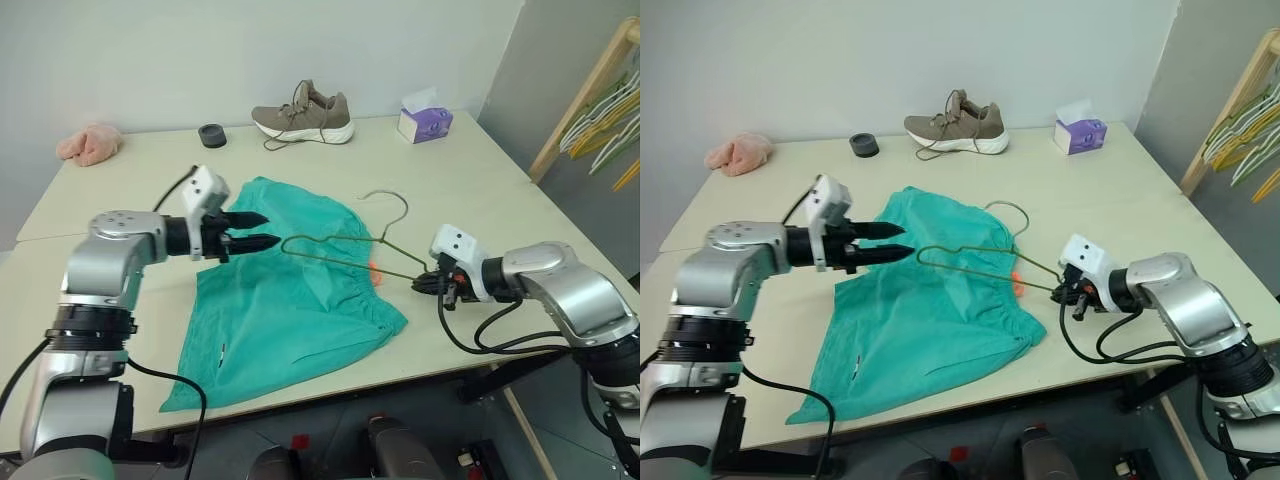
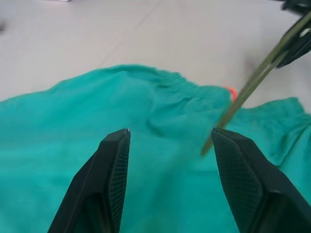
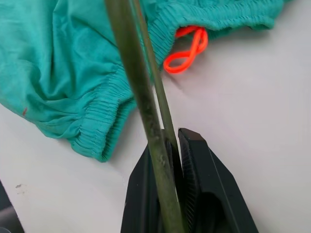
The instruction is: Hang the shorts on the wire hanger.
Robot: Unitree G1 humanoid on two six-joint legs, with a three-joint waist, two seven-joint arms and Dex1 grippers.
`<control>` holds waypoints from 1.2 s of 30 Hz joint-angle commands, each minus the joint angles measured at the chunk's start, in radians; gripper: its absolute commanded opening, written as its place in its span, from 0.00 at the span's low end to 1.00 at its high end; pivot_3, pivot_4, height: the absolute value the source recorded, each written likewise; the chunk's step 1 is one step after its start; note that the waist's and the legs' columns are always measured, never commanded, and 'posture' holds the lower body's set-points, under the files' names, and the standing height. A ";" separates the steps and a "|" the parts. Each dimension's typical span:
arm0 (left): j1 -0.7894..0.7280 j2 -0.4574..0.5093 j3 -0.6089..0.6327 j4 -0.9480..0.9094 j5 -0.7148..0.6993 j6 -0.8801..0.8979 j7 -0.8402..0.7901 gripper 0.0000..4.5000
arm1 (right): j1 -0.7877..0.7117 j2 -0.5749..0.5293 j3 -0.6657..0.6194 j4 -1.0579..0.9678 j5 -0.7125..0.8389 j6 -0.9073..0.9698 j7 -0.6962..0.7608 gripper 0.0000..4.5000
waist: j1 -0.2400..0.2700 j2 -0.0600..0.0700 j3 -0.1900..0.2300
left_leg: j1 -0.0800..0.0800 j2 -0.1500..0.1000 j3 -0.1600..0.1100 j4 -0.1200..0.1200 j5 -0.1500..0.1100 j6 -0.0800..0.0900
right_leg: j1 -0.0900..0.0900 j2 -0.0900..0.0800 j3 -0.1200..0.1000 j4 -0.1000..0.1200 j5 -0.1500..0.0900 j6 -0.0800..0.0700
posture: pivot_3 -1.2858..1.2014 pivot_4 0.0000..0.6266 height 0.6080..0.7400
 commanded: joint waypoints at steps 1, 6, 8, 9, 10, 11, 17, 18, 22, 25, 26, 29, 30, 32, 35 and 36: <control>0.049 0.064 0.006 0.017 0.023 -0.063 -0.046 0.62 | 0.052 -0.045 -0.121 -0.025 0.039 0.045 -0.026 0.00 | 0.003 0.000 0.000 | 0.000 0.000 0.000 0.000 0.000 0.000 | 0.000 0.000 0.000 0.000 0.000 0.000 | 0.44 0.18 1.00; 0.222 0.054 -0.035 -0.114 0.001 -0.050 -0.056 0.62 | 0.180 -0.080 -0.269 -0.020 0.089 0.135 -0.074 0.00 | 0.010 -0.001 0.001 | 0.000 0.000 0.001 -0.001 0.000 -0.001 | -0.001 -0.001 0.000 0.000 0.000 -0.001 | 0.43 0.19 1.00; 0.273 0.028 -0.051 -0.168 -0.008 -0.036 -0.040 0.62 | 0.240 -0.094 -0.315 -0.014 0.099 0.160 -0.090 0.00 | 0.017 -0.002 0.002 | 0.000 0.001 0.001 -0.001 0.000 -0.001 | 0.000 -0.002 0.000 0.000 0.000 -0.001 | 0.43 0.19 1.00; 0.290 0.018 -0.056 -0.189 -0.010 -0.031 -0.034 0.62 | 0.262 -0.099 -0.331 -0.012 0.102 0.166 -0.095 0.00 | 0.021 -0.002 0.002 | 0.000 0.000 0.000 -0.001 0.000 -0.001 | 0.000 -0.002 0.000 0.000 0.000 -0.001 | 0.43 0.19 1.00; 0.301 0.007 -0.057 -0.207 -0.013 -0.023 -0.025 0.62 | 0.287 -0.106 -0.347 -0.014 0.108 0.178 -0.100 0.00 | 0.024 -0.002 0.002 | 0.000 0.000 0.000 -0.001 0.000 -0.001 | 0.000 -0.002 0.000 0.000 0.000 0.000 | 0.43 0.19 1.00; 0.308 -0.002 -0.057 -0.221 -0.018 -0.014 -0.019 0.62 | 0.311 -0.111 -0.358 -0.016 0.115 0.190 -0.102 0.00 | 0.027 -0.002 0.002 | 0.000 0.000 0.001 -0.001 0.000 0.000 | 0.000 -0.001 0.000 0.000 0.000 0.000 | 0.43 0.19 1.00; 0.295 -0.029 -0.045 -0.233 -0.035 0.006 0.018 0.62 | 0.390 -0.114 -0.333 -0.015 0.126 0.197 -0.119 0.00 | 0.030 -0.002 0.002 | 0.004 0.001 0.001 -0.001 0.000 0.000 | 0.002 0.000 0.002 0.000 -0.001 0.002 | 0.43 0.20 1.00; 0.289 -0.031 -0.042 -0.229 -0.037 0.006 0.025 0.62 | 0.387 -0.110 -0.324 -0.014 0.129 0.195 -0.120 0.00 | 0.029 -0.002 0.002 | 0.004 0.001 0.002 -0.001 0.000 0.000 | 0.002 0.000 0.002 0.000 -0.002 0.002 | 0.43 0.20 1.00; 0.253 -0.053 -0.019 -0.192 -0.030 -0.022 0.083 0.62 | 0.346 -0.089 -0.284 0.003 0.130 0.195 -0.129 0.00 | 0.027 -0.003 0.003 | 0.004 0.001 0.002 -0.001 0.000 0.000 | 0.002 0.001 0.002 0.000 -0.002 0.002 | 0.43 0.19 1.00; 0.218 -0.074 0.006 -0.144 -0.012 -0.061 0.146 0.62 | 0.291 -0.072 -0.257 0.040 0.128 0.186 -0.129 0.00 | 0.026 -0.003 0.003 | 0.004 0.001 0.001 -0.001 0.000 0.000 | 0.002 0.001 0.002 0.000 -0.002 0.002 | 0.43 0.19 1.00; 0.210 -0.079 0.014 -0.130 -0.006 -0.074 0.165 0.62 | 0.274 -0.068 -0.252 0.048 0.131 0.188 -0.127 0.00 | 0.026 -0.003 0.003 | 0.004 0.001 0.002 -0.001 0.000 0.000 | 0.002 0.001 0.002 0.000 -0.002 0.002 | 0.44 0.18 1.00; 0.193 -0.082 0.030 -0.092 0.005 -0.104 0.203 0.62 | 0.241 -0.067 -0.242 0.051 0.139 0.184 -0.118 0.00 | 0.026 -0.003 0.003 | 0.003 0.001 0.002 -0.001 0.000 0.000 | 0.001 0.001 0.002 0.000 -0.001 0.002 | 0.44 0.18 1.00; 0.188 -0.081 0.036 -0.077 0.012 -0.118 0.218 0.62 | 0.227 -0.068 -0.241 0.049 0.142 0.184 -0.118 0.00 | 0.027 -0.003 0.003 | 0.003 0.001 0.002 -0.001 0.000 0.000 | 0.001 0.001 0.002 0.000 -0.001 0.002 | 0.44 0.18 1.00; 0.178 -0.081 0.050 -0.049 0.026 -0.148 0.250 0.62 | 0.201 -0.065 -0.243 0.040 0.156 0.192 -0.119 0.00 | 0.027 -0.003 0.003 | 0.003 0.001 0.002 -0.001 0.000 0.000 | 0.001 0.001 0.002 0.000 -0.001 0.002 | 0.44 0.18 1.00; 0.168 -0.082 0.060 -0.012 0.039 -0.186 0.283 0.62 | 0.181 -0.058 -0.236 0.013 0.181 0.211 -0.122 0.00 | 0.030 -0.003 0.003 | 0.002 0.001 0.001 -0.001 0.000 0.000 | 0.001 0.001 0.001 0.000 -0.001 0.002 | 0.44 0.17 1.00; 0.163 -0.084 0.063 0.003 0.045 -0.199 0.298 0.62 | 0.179 -0.051 -0.226 -0.007 0.190 0.218 -0.123 0.00 | 0.031 -0.003 0.003 | 0.002 0.001 0.001 -0.001 0.000 0.000 | 0.001 0.001 0.001 0.000 -0.001 0.002 | 0.44 0.17 1.00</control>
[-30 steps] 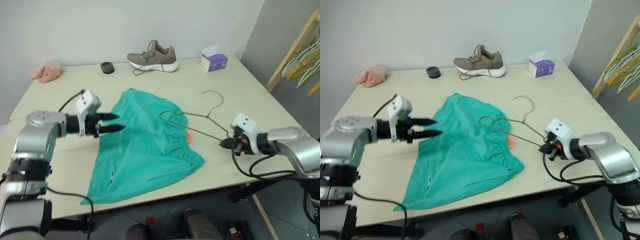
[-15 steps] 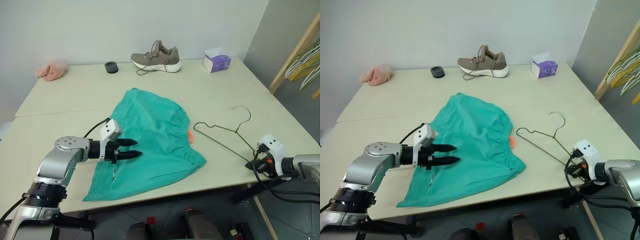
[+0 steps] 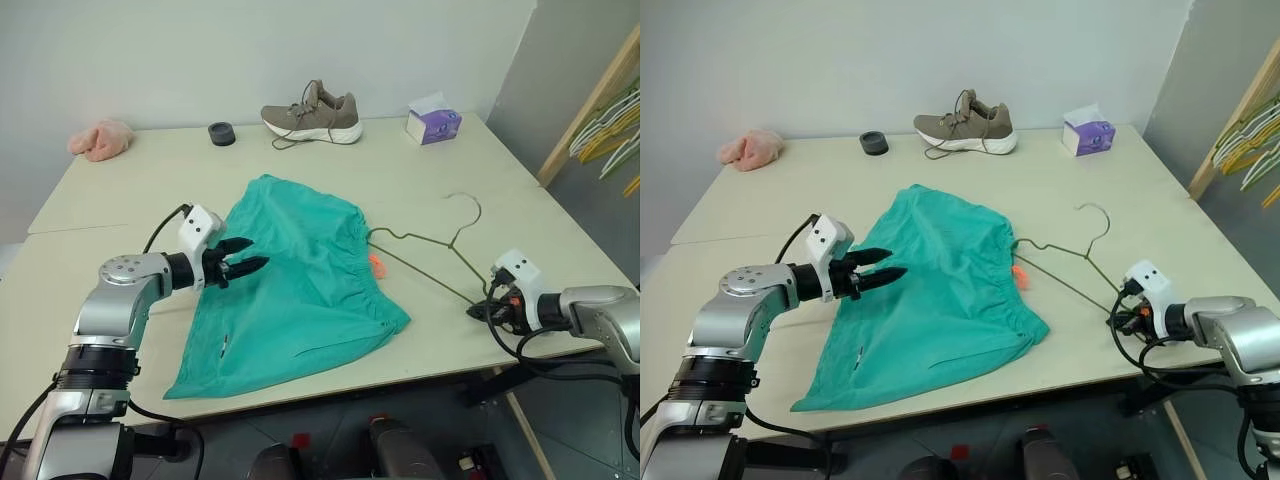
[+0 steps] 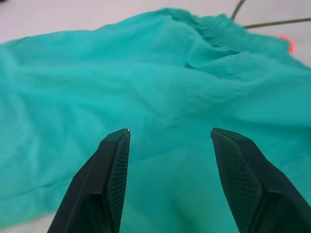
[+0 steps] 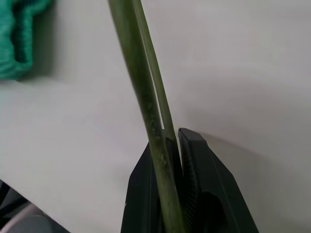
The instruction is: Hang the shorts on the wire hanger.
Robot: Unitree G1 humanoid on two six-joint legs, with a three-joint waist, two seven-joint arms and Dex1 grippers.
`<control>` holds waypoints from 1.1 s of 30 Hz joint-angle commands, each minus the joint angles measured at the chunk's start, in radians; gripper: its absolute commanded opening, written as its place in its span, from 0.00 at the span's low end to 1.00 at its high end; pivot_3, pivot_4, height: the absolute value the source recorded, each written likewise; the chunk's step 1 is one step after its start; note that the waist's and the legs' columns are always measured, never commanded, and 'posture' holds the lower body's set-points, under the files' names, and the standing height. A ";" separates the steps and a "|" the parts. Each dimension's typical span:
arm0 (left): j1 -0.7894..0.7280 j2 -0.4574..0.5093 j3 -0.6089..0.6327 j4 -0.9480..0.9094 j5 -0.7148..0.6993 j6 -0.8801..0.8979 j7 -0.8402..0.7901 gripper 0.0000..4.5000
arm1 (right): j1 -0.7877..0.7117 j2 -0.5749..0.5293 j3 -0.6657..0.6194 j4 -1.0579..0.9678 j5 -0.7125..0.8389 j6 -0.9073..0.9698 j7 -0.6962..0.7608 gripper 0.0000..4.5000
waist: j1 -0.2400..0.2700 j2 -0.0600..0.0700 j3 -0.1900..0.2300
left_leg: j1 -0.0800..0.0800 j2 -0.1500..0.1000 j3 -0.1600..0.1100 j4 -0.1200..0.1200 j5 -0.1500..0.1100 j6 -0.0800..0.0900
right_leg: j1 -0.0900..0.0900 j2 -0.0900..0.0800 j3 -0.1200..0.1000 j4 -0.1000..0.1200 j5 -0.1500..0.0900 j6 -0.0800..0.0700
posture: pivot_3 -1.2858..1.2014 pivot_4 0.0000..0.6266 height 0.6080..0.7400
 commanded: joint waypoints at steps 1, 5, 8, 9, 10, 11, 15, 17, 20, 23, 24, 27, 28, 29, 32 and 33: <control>-0.032 -0.002 0.042 0.028 0.020 -0.061 0.047 0.62 | -0.022 0.018 0.005 -0.078 0.047 0.019 0.001 0.00 | 0.002 0.000 0.000 | 0.000 0.000 0.000 0.000 0.000 0.000 | 0.000 0.000 0.000 0.000 0.000 0.000 | 0.44 0.17 1.00; -0.039 -0.005 0.035 0.048 0.028 -0.082 0.052 0.62 | -0.018 0.047 0.044 -0.090 0.050 0.025 -0.022 0.00 | 0.003 0.000 0.000 | 0.000 0.000 0.000 0.000 0.000 0.000 | 0.000 0.000 0.000 0.000 0.000 -0.001 | 0.44 0.16 1.00; -0.032 -0.010 0.025 0.044 0.037 -0.095 0.048 0.62 | -0.012 0.059 0.069 -0.078 0.038 0.007 -0.035 0.00 | 0.005 0.000 0.000 | -0.002 0.000 0.000 0.001 0.000 0.000 | 0.000 -0.001 0.000 0.000 0.001 -0.002 | 0.44 0.16 1.00; -0.031 -0.011 0.024 0.043 0.039 -0.097 0.048 0.62 | -0.014 0.061 0.064 -0.075 0.040 0.001 -0.038 0.00 | 0.006 0.000 0.000 | -0.002 -0.001 0.000 0.001 0.000 0.000 | 0.000 -0.001 0.000 0.000 0.001 -0.002 | 0.44 0.16 1.00; -0.030 -0.012 0.024 0.042 0.040 -0.098 0.048 0.62 | -0.018 0.064 0.054 -0.073 0.046 0.002 -0.040 0.00 | 0.006 0.000 0.000 | -0.002 -0.001 0.000 0.001 0.000 0.000 | 0.000 -0.001 -0.001 0.000 0.001 -0.002 | 0.44 0.16 1.00; -0.030 -0.014 0.026 0.042 0.040 -0.102 0.048 0.62 | -0.025 0.064 0.036 -0.068 0.056 0.012 -0.041 0.00 | 0.006 0.000 0.000 | -0.002 -0.001 0.000 0.001 0.000 0.000 | 0.000 -0.001 -0.001 0.000 0.001 -0.002 | 0.44 0.16 1.00; 0.009 -0.025 0.022 -0.031 -0.006 -0.104 -0.014 0.62 | -0.021 0.052 -0.043 -0.042 0.093 0.068 -0.059 0.00 | 0.006 0.000 0.000 | -0.002 0.000 0.000 0.001 0.000 0.000 | 0.000 -0.001 -0.001 0.000 0.001 -0.002 | 0.44 0.16 1.00; 0.029 -0.032 0.014 -0.073 -0.023 -0.102 -0.043 0.62 | 0.006 0.048 -0.081 -0.039 0.111 0.104 -0.069 0.00 | 0.006 0.000 0.000 | -0.002 0.000 0.000 0.001 0.000 0.000 | -0.001 -0.001 0.000 0.000 0.002 -0.002 | 0.44 0.16 1.00; 0.041 -0.041 0.006 -0.104 -0.029 -0.112 -0.070 0.62 | 0.035 0.064 -0.144 -0.046 0.144 0.178 -0.098 0.00 | 0.007 0.000 0.000 | -0.002 0.000 0.000 0.000 0.000 0.000 | -0.001 -0.001 -0.001 0.000 0.002 -0.003 | 0.44 0.17 1.00; 0.038 -0.051 0.005 -0.112 -0.027 -0.135 -0.084 0.62 | 0.054 0.091 -0.194 -0.041 0.165 0.246 -0.134 0.00 | 0.006 0.000 0.000 | -0.002 0.000 0.000 0.000 0.000 0.000 | 0.000 -0.001 -0.001 0.000 0.001 -0.002 | 0.44 0.17 1.00; 0.034 -0.053 0.006 -0.112 -0.028 -0.133 -0.084 0.62 | 0.058 0.101 -0.204 -0.041 0.172 0.266 -0.142 0.00 | 0.005 0.000 0.000 | -0.001 0.000 0.000 0.000 0.000 0.000 | 0.000 -0.001 -0.001 0.000 0.001 -0.002 | 0.44 0.17 1.00; 0.018 -0.054 0.013 -0.088 -0.015 -0.146 -0.071 0.62 | 0.058 0.128 -0.221 -0.041 0.191 0.323 -0.168 0.00 | 0.002 0.000 0.000 | -0.001 0.000 0.000 0.000 0.000 0.000 | 0.000 0.000 0.000 0.000 0.001 -0.001 | 0.44 0.18 1.00; 0.013 -0.053 0.015 -0.078 -0.010 -0.152 -0.067 0.62 | 0.059 0.132 -0.221 -0.043 0.195 0.337 -0.172 0.00 | 0.002 0.000 0.000 | -0.001 0.000 0.000 0.000 0.000 0.000 | 0.000 0.000 0.000 0.000 0.001 -0.001 | 0.44 0.18 1.00; 0.009 -0.051 0.015 -0.071 -0.006 -0.157 -0.064 0.62 | 0.059 0.133 -0.220 -0.046 0.199 0.348 -0.173 0.00 | 0.002 0.000 0.000 | -0.001 0.000 0.000 0.000 0.000 0.000 | 0.000 0.000 0.000 0.000 0.001 -0.001 | 0.44 0.18 1.00; 0.000 -0.048 0.018 -0.055 0.000 -0.166 -0.056 0.62 | 0.060 0.130 -0.216 -0.058 0.223 0.385 -0.175 0.00 | 0.003 0.000 0.000 | -0.001 0.000 -0.001 0.000 0.000 0.000 | 0.000 0.000 -0.001 0.000 0.001 -0.001 | 0.44 0.18 1.00; -0.002 -0.047 0.018 -0.052 0.001 -0.167 -0.057 0.62 | 0.061 0.129 -0.215 -0.065 0.236 0.403 -0.172 0.00 | 0.003 0.000 0.000 | -0.001 0.000 0.000 0.000 0.000 0.000 | 0.000 0.000 0.000 0.000 0.001 -0.001 | 0.44 0.18 1.00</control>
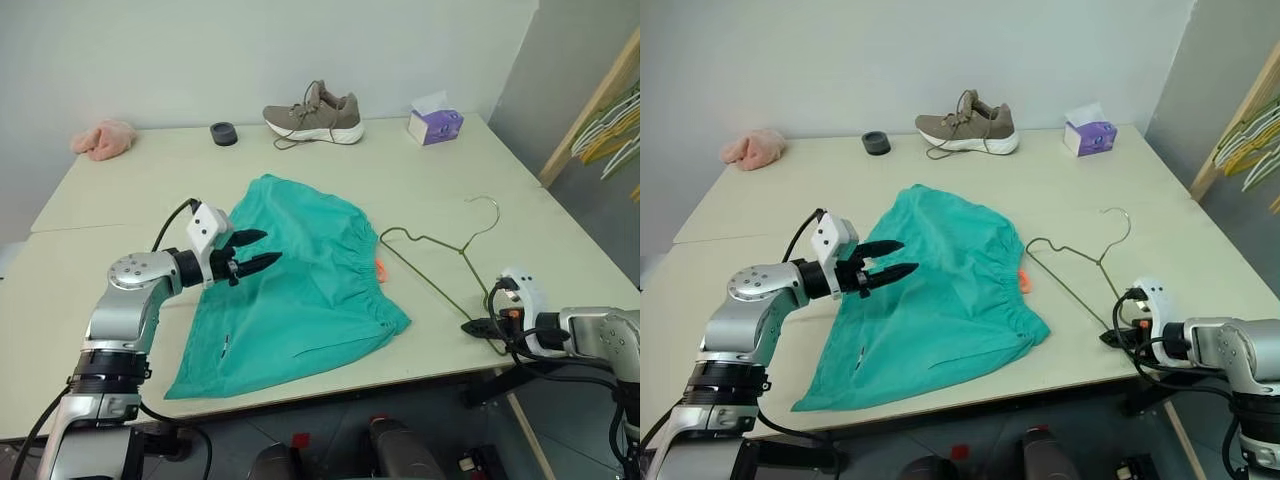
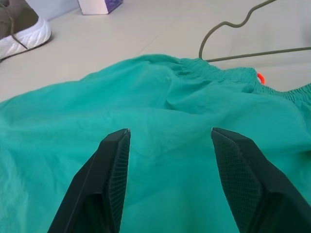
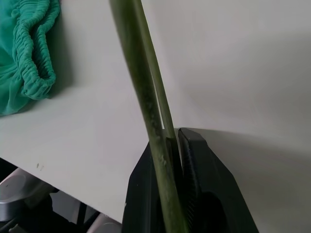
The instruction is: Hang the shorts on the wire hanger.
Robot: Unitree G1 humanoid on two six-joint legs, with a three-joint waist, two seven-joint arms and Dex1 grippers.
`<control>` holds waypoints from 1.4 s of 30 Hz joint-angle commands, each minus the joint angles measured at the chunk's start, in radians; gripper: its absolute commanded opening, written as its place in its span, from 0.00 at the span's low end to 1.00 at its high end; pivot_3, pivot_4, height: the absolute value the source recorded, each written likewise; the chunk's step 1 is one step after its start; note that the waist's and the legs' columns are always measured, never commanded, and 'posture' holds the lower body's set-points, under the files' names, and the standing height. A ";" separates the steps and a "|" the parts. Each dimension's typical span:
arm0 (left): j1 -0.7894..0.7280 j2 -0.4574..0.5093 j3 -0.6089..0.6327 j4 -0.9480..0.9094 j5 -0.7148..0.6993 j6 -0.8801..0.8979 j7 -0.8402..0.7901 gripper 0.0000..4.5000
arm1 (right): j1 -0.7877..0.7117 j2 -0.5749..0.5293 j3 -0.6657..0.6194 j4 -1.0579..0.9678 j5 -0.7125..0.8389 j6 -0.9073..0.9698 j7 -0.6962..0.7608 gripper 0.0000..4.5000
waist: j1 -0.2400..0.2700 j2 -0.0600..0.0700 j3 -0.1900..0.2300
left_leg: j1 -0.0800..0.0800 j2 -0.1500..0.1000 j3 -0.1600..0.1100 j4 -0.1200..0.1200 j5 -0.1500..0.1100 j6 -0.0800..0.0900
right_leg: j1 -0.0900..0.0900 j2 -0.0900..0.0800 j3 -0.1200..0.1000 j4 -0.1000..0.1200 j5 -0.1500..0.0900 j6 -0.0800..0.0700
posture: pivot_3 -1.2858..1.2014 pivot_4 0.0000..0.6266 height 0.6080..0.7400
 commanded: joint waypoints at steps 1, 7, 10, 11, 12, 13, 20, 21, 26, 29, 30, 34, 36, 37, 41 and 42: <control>-0.027 0.009 0.015 0.008 0.006 -0.024 0.010 0.62 | -0.009 -0.004 -0.020 -0.037 0.052 0.064 0.004 0.00 | 0.000 0.000 0.000 | 0.000 0.000 0.000 0.000 0.000 0.000 | 0.000 0.000 0.000 0.000 0.000 0.000 | 0.44 0.18 1.00; -0.022 0.007 0.017 0.008 0.014 -0.029 0.017 0.62 | -0.028 -0.029 -0.009 -0.054 0.107 0.125 0.023 0.00 | 0.000 0.000 0.000 | 0.000 0.000 0.000 0.000 0.000 0.000 | 0.000 0.000 0.000 0.000 -0.001 0.001 | 0.44 0.18 1.00; -0.019 0.006 0.018 0.005 0.015 -0.029 0.024 0.62 | -0.045 -0.050 0.001 -0.053 0.135 0.132 0.040 0.00 | 0.000 0.000 0.000 | 0.000 0.000 0.000 0.000 0.000 0.000 | 0.000 0.000 0.000 0.000 -0.001 0.001 | 0.44 0.18 1.00; -0.018 0.007 0.018 0.004 0.014 -0.029 0.026 0.62 | -0.048 -0.054 0.005 -0.050 0.140 0.130 0.042 0.00 | -0.001 0.000 0.000 | 0.000 0.000 0.000 0.000 0.000 0.000 | 0.000 0.000 0.000 0.000 -0.001 0.001 | 0.44 0.18 1.00; -0.017 0.007 0.017 0.004 0.014 -0.028 0.027 0.62 | -0.053 -0.057 0.009 -0.045 0.143 0.128 0.041 0.00 | 0.000 0.000 0.000 | 0.000 0.000 0.000 0.000 0.000 0.000 | 0.000 0.000 0.000 0.000 -0.001 0.001 | 0.44 0.18 1.00; -0.017 0.007 0.017 0.003 0.014 -0.028 0.028 0.62 | -0.059 -0.058 0.013 -0.039 0.144 0.126 0.040 0.00 | 0.000 0.000 0.000 | 0.000 0.000 0.000 0.000 0.000 0.000 | 0.000 0.000 0.000 0.000 -0.001 0.001 | 0.44 0.18 1.00; -0.023 0.012 0.026 0.010 0.021 -0.036 0.052 0.62 | -0.147 -0.031 0.099 0.030 0.128 0.085 0.034 0.00 | 0.000 0.000 0.000 | 0.000 0.000 -0.001 0.000 0.000 0.000 | 0.000 0.000 0.000 0.000 -0.001 0.001 | 0.44 0.18 1.00; -0.025 0.012 0.027 0.012 0.022 -0.037 0.056 0.62 | -0.160 -0.022 0.111 0.036 0.132 0.086 0.035 0.00 | 0.000 0.000 0.000 | -0.001 0.000 -0.001 0.000 0.000 0.000 | 0.000 0.000 -0.001 0.000 -0.001 0.001 | 0.44 0.18 1.00; -0.028 0.014 0.028 0.016 0.023 -0.043 0.065 0.62 | -0.212 0.022 0.167 0.082 0.124 0.104 0.022 0.00 | -0.001 0.000 0.000 | -0.001 0.000 -0.001 0.000 0.000 0.000 | -0.001 0.000 0.000 0.000 -0.001 0.001 | 0.45 0.18 1.00; -0.026 0.015 0.028 0.014 0.024 -0.045 0.072 0.62 | -0.237 0.052 0.170 0.130 0.108 0.122 -0.003 0.00 | 0.002 0.000 0.000 | -0.001 0.000 -0.001 0.000 0.000 0.000 | -0.001 0.000 -0.001 0.000 0.000 0.000 | 0.45 0.18 1.00; -0.024 0.016 0.028 0.013 0.026 -0.048 0.074 0.62 | -0.256 0.072 0.163 0.164 0.105 0.129 -0.019 0.00 | 0.002 0.000 0.000 | -0.001 0.000 -0.001 0.000 0.000 0.000 | -0.001 0.000 -0.001 0.000 0.000 0.000 | 0.45 0.18 1.00; -0.016 0.021 0.032 0.009 0.030 -0.052 0.079 0.62 | -0.326 0.142 0.126 0.292 0.112 0.136 -0.089 0.00 | 0.002 0.000 0.000 | -0.001 0.000 -0.001 0.000 0.000 0.000 | -0.001 0.000 -0.001 0.000 0.001 -0.001 | 0.46 0.18 1.00; -0.013 0.020 0.033 0.006 0.031 -0.053 0.082 0.62 | -0.366 0.189 0.089 0.362 0.108 0.136 -0.139 0.00 | 0.001 0.000 0.000 | -0.001 0.000 0.000 0.000 0.000 0.000 | -0.001 0.000 0.000 0.000 0.001 -0.002 | 0.46 0.18 1.00; -0.012 0.020 0.033 0.004 0.032 -0.054 0.084 0.62 | -0.387 0.217 0.063 0.397 0.103 0.136 -0.171 0.00 | 0.001 0.000 0.000 | -0.001 0.000 0.000 0.000 0.000 0.000 | -0.001 0.000 0.000 0.000 0.001 -0.002 | 0.46 0.18 1.00; -0.004 0.018 0.032 -0.002 0.034 -0.056 0.092 0.62 | -0.439 0.318 -0.018 0.471 0.111 0.136 -0.278 0.00 | 0.005 0.000 0.000 | -0.002 0.000 -0.001 -0.001 0.000 0.000 | -0.001 0.000 -0.001 0.000 0.002 -0.003 | 0.46 0.17 1.00; -0.002 0.016 0.032 -0.004 0.034 -0.057 0.094 0.62 | -0.440 0.351 -0.037 0.473 0.117 0.136 -0.311 0.00 | 0.005 0.000 0.000 | -0.002 0.000 -0.001 -0.001 0.000 0.000 | -0.002 0.000 -0.001 0.000 0.002 -0.003 | 0.46 0.17 1.00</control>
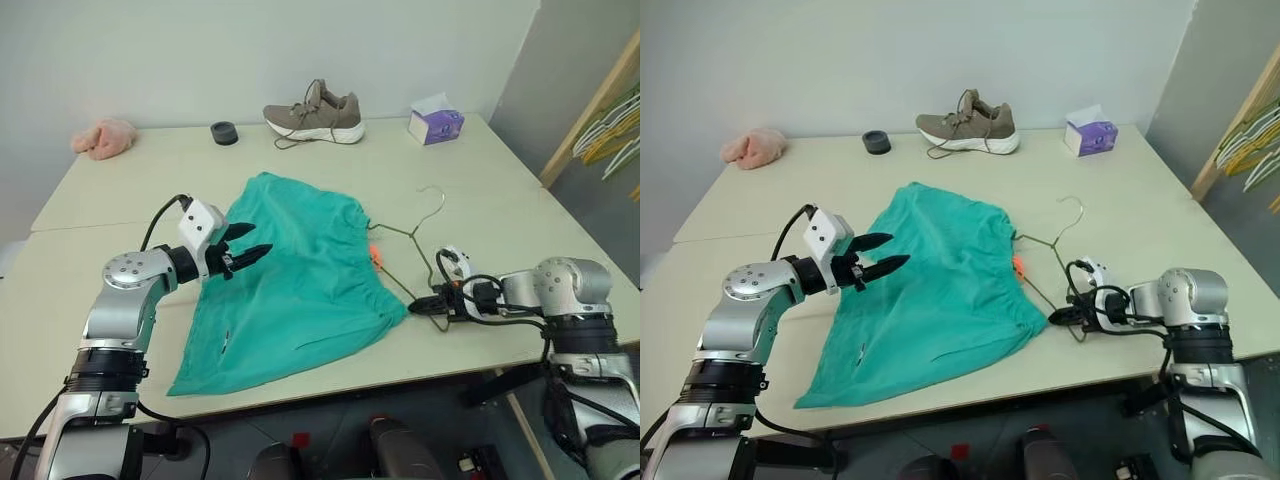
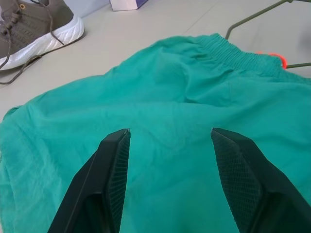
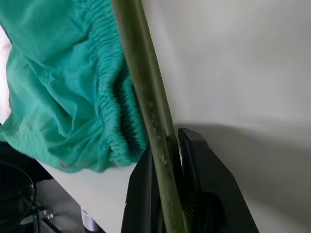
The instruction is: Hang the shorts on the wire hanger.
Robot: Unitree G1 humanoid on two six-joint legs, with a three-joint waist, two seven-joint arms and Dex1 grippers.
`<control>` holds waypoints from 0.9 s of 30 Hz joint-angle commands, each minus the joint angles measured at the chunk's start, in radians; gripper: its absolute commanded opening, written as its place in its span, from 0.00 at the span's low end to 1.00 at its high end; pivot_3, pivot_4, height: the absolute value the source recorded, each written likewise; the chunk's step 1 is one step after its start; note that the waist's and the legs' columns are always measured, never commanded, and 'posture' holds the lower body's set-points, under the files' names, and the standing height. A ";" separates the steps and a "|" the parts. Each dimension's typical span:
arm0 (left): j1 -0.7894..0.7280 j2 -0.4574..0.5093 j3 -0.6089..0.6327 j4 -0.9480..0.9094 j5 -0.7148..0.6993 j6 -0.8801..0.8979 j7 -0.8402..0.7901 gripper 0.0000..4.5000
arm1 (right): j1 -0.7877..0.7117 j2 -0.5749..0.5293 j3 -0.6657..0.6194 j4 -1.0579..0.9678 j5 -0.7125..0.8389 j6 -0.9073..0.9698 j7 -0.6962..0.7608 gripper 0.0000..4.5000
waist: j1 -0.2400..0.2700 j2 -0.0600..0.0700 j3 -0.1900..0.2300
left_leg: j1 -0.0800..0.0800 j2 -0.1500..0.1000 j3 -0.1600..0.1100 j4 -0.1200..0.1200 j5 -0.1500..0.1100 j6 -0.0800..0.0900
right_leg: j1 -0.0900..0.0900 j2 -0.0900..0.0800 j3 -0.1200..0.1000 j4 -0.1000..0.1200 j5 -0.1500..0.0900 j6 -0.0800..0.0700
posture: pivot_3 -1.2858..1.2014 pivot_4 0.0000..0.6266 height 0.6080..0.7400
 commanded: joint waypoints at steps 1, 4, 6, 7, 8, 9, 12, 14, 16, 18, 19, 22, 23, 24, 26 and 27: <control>-0.004 0.007 0.022 -0.031 -0.001 -0.023 0.011 0.62 | -0.025 0.080 -0.087 0.008 0.022 0.008 -0.104 0.00 | 0.000 0.000 0.000 | 0.000 0.000 0.000 0.000 0.000 0.000 | 0.000 0.000 0.000 0.000 0.000 0.000 | 0.46 0.17 1.00; 0.000 0.003 0.022 -0.035 -0.002 -0.024 0.016 0.62 | -0.016 0.179 -0.160 -0.018 0.035 0.008 -0.196 0.00 | -0.001 0.000 0.000 | -0.001 0.000 0.000 0.000 0.000 0.000 | 0.000 -0.001 0.000 0.000 0.000 0.000 | 0.46 0.16 1.00; -0.001 -0.003 0.026 -0.036 -0.005 -0.023 0.025 0.62 | -0.004 0.244 -0.195 -0.078 0.035 0.008 -0.228 0.00 | -0.003 0.000 0.000 | -0.001 0.000 0.000 0.000 0.000 0.000 | -0.001 -0.002 0.000 0.000 0.000 0.000 | 0.46 0.16 1.00; -0.002 -0.008 0.028 -0.036 -0.008 -0.022 0.031 0.62 | 0.007 0.266 -0.199 -0.119 0.031 0.008 -0.235 0.00 | -0.003 0.000 0.000 | -0.001 0.000 0.000 0.000 0.000 0.000 | -0.001 -0.003 0.000 0.000 0.000 0.000 | 0.46 0.15 1.00; -0.005 -0.011 0.032 -0.035 -0.010 -0.019 0.041 0.62 | 0.026 0.277 -0.182 -0.174 0.035 0.001 -0.225 0.00 | -0.001 0.000 0.000 | -0.001 0.001 0.000 0.000 0.000 0.000 | -0.001 -0.003 0.000 0.000 0.000 0.000 | 0.46 0.15 1.00; -0.010 -0.014 0.036 -0.032 -0.014 -0.014 0.050 0.62 | 0.044 0.288 -0.171 -0.221 0.035 -0.015 -0.220 0.00 | 0.000 0.000 0.000 | -0.001 0.001 -0.001 -0.001 0.000 0.000 | -0.001 -0.003 0.000 0.000 0.000 0.000 | 0.46 0.15 1.00; -0.029 -0.013 0.058 -0.017 -0.028 0.009 0.072 0.62 | 0.117 0.223 -0.001 -0.384 -0.007 -0.177 -0.136 0.00 | 0.002 0.000 0.000 | -0.004 0.000 -0.002 -0.001 0.000 0.000 | -0.002 -0.003 -0.002 0.000 0.000 0.000 | 0.46 0.15 1.00; -0.038 -0.009 0.068 -0.013 -0.042 0.030 0.070 0.62 | 0.147 0.170 0.096 -0.437 -0.043 -0.274 -0.091 0.00 | 0.001 0.000 0.000 | -0.004 -0.001 -0.002 0.000 0.000 0.000 | -0.002 -0.002 -0.002 -0.001 0.000 0.001 | 0.46 0.14 1.00; -0.055 -0.001 0.077 -0.002 -0.037 0.017 0.069 0.66 | 0.172 0.107 0.206 -0.476 -0.107 -0.401 -0.039 0.00 | 0.000 0.000 0.000 | -0.005 -0.002 -0.002 0.000 0.000 0.000 | -0.002 -0.002 -0.002 -0.001 0.000 0.003 | 0.46 0.14 1.00; -0.083 0.010 0.085 0.012 -0.037 -0.001 0.059 0.74 | 0.179 0.072 0.282 -0.493 -0.162 -0.502 -0.010 0.00 | -0.001 0.000 0.000 | -0.005 -0.002 -0.002 0.000 0.000 0.000 | -0.002 -0.002 -0.002 -0.002 0.000 0.005 | 0.46 0.14 1.00; -0.099 0.015 0.090 0.020 -0.037 -0.009 0.056 0.80 | 0.179 0.060 0.309 -0.492 -0.185 -0.537 -0.001 0.00 | -0.001 0.000 0.000 | -0.005 -0.002 -0.002 0.000 0.000 0.000 | -0.002 -0.001 -0.002 -0.001 0.000 0.005 | 0.46 0.13 1.00; -0.171 0.047 0.102 0.061 -0.030 -0.051 0.043 1.00 | 0.174 0.020 0.393 -0.484 -0.272 -0.655 0.031 0.00 | -0.002 0.000 -0.001 | -0.004 -0.001 -0.002 0.000 0.000 0.000 | -0.002 0.000 -0.002 0.000 0.000 0.004 | 0.46 0.13 1.00; -0.194 0.062 0.103 0.074 -0.025 -0.068 0.034 1.00 | 0.173 0.009 0.413 -0.480 -0.295 -0.687 0.040 0.00 | -0.002 0.000 -0.001 | -0.004 -0.001 -0.003 0.001 0.000 0.000 | -0.002 0.000 -0.002 0.000 0.000 0.004 | 0.46 0.13 1.00; -0.215 0.076 0.103 0.087 -0.023 -0.081 0.023 1.00 | 0.174 0.005 0.422 -0.475 -0.309 -0.709 0.045 0.00 | -0.003 0.000 -0.001 | -0.004 -0.001 -0.003 0.001 0.000 0.000 | -0.003 0.000 -0.002 0.000 0.000 0.004 | 0.46 0.13 1.00; -0.252 0.105 0.101 0.112 -0.022 -0.101 -0.003 1.00 | 0.173 -0.007 0.442 -0.465 -0.342 -0.750 0.058 0.00 | -0.005 0.000 -0.001 | -0.004 -0.001 -0.002 0.000 0.000 0.000 | -0.003 0.000 -0.002 0.000 0.001 0.003 | 0.46 0.12 1.00; -0.269 0.131 0.089 0.122 -0.014 -0.116 -0.039 1.00 | 0.171 -0.012 0.450 -0.457 -0.360 -0.772 0.065 0.00 | -0.004 0.000 -0.001 | -0.004 -0.001 -0.002 0.000 0.000 0.000 | -0.003 0.000 -0.002 0.000 0.001 0.003 | 0.46 0.12 1.00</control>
